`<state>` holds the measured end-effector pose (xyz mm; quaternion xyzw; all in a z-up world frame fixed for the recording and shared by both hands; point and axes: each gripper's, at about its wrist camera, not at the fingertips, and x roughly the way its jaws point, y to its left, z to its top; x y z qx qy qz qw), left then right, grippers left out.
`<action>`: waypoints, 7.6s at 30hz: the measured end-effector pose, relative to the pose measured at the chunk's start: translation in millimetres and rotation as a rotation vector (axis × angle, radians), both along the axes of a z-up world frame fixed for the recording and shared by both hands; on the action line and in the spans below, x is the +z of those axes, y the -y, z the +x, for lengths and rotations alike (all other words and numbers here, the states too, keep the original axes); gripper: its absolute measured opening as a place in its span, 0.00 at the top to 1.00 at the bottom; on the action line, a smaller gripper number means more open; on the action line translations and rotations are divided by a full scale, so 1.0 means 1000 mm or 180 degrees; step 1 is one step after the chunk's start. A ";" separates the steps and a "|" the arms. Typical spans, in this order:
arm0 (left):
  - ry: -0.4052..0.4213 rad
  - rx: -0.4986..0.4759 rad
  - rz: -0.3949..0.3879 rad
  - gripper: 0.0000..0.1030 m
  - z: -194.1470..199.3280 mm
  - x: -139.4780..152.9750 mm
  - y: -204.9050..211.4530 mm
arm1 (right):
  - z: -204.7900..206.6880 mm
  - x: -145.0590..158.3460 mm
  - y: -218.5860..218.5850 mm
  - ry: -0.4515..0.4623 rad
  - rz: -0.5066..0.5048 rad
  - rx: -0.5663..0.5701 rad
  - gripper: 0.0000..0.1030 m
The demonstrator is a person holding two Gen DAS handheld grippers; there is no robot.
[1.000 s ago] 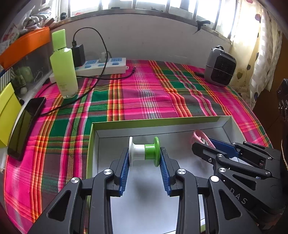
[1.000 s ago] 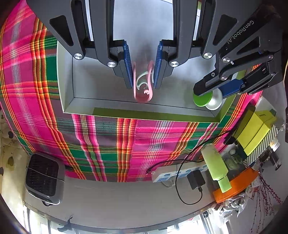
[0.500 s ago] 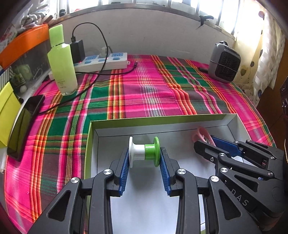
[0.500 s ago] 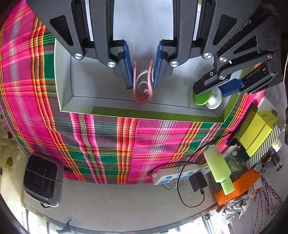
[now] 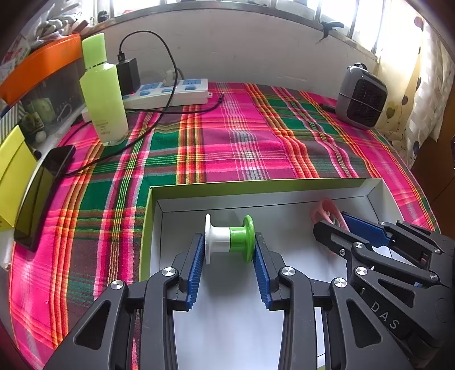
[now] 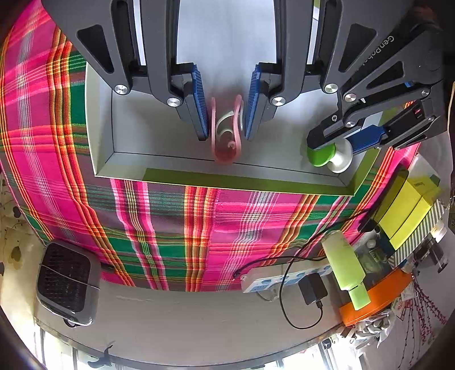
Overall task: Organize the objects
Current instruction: 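Open both tools to drop the spool and pink clip into the box, then withdraw both open tools from the box back toward the remaining items, then grasp the walnut with the left tool while the right tool approaches the black disc, then close the right tool on the black disc with white dots, then lift the walnut and black disc with both tools toward the box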
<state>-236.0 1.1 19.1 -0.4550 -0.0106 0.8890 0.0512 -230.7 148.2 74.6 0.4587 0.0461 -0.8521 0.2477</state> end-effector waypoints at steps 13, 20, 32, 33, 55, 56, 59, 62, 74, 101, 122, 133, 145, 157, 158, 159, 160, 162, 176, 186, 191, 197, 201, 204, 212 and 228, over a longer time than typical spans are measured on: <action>-0.0049 0.0028 0.0042 0.56 0.012 0.004 0.007 | 0.006 0.003 -0.006 -0.0027 0.0014 -0.0098 0.57; -0.0130 0.0033 0.0034 0.54 0.026 0.014 0.009 | 0.019 0.011 -0.010 -0.0122 0.0010 -0.0132 0.57; -0.0281 0.0070 0.0049 0.54 0.061 0.029 0.011 | 0.051 0.026 -0.021 -0.0260 -0.0053 -0.0175 0.57; -0.0292 0.0071 0.0073 0.54 0.065 0.030 0.011 | 0.054 0.026 -0.022 -0.0266 -0.0060 -0.0175 0.57; -0.0462 0.0170 0.0071 0.54 0.137 0.035 0.011 | 0.127 0.033 -0.038 -0.0529 -0.0063 -0.0178 0.57; -0.0457 0.0171 0.0084 0.54 0.139 0.035 0.012 | 0.130 0.033 -0.039 -0.0541 -0.0066 -0.0177 0.57; -0.0491 0.0167 0.0059 0.54 0.146 0.034 0.011 | 0.138 0.033 -0.042 -0.0561 -0.0089 -0.0182 0.57; -0.0487 0.0149 0.0088 0.54 0.153 0.031 0.013 | 0.146 0.032 -0.043 -0.0593 -0.0070 -0.0177 0.57; -0.0507 0.0138 0.0113 0.54 0.178 0.023 0.024 | 0.168 0.025 -0.053 -0.0668 -0.0083 -0.0196 0.57; -0.0398 0.0067 0.0344 0.54 0.201 0.004 0.030 | 0.190 0.016 -0.076 -0.0643 -0.0131 -0.0202 0.57; -0.0236 0.0139 0.0431 0.54 0.177 -0.010 0.045 | 0.196 0.013 -0.057 -0.0597 -0.0124 -0.0069 0.57; -0.0228 0.0167 0.0512 0.72 0.178 -0.011 0.052 | 0.200 0.011 -0.044 -0.0563 -0.0096 0.0024 0.57; -0.0249 0.0311 0.0491 0.72 0.186 -0.012 0.067 | 0.204 0.011 -0.018 -0.0486 -0.0193 0.0311 0.57; -0.0260 0.0375 0.0526 0.72 0.190 -0.013 0.079 | 0.194 -0.001 0.006 -0.0227 -0.0354 0.0485 0.57; -0.0260 0.0375 0.0533 0.72 0.190 -0.013 0.079 | 0.193 -0.001 0.006 -0.0204 -0.0367 0.0484 0.57; -0.0260 0.0376 0.0545 0.72 0.190 -0.013 0.080 | 0.191 -0.003 0.007 -0.0169 -0.0377 0.0478 0.57; -0.0260 0.0376 0.0556 0.72 0.190 -0.013 0.080 | 0.189 -0.004 0.007 -0.0133 -0.0381 0.0468 0.57; -0.0261 0.0376 0.0567 0.72 0.190 -0.013 0.081 | 0.187 -0.006 0.009 -0.0095 -0.0388 0.0466 0.57; -0.0263 0.0372 0.0560 0.72 0.190 -0.013 0.081 | 0.181 -0.009 0.017 -0.0050 -0.0399 0.0504 0.58; -0.0263 0.0369 0.0552 0.72 0.190 -0.013 0.081 | 0.179 -0.009 0.016 -0.0059 -0.0363 0.0467 0.69; -0.0262 0.0368 0.0551 0.72 0.189 -0.013 0.080 | 0.180 -0.009 0.015 -0.0060 -0.0366 0.0468 0.70; -0.0261 0.0368 0.0549 0.72 0.190 -0.013 0.080 | 0.180 -0.008 0.015 -0.0077 -0.0375 0.0462 0.72; -0.0261 0.0368 0.0549 0.72 0.190 -0.013 0.080 | 0.181 -0.007 0.015 -0.0092 -0.0376 0.0460 0.72; -0.0260 0.0368 0.0549 0.72 0.190 -0.012 0.079 | 0.181 -0.007 0.015 -0.0097 -0.0376 0.0460 0.73; -0.0262 0.0371 0.0540 0.72 0.191 -0.012 0.079 | 0.182 -0.006 0.014 -0.0119 -0.0373 0.0469 0.73; -0.0289 0.0345 0.0521 0.73 0.194 -0.009 0.078 | 0.185 -0.001 0.011 -0.0161 -0.0406 0.0461 0.73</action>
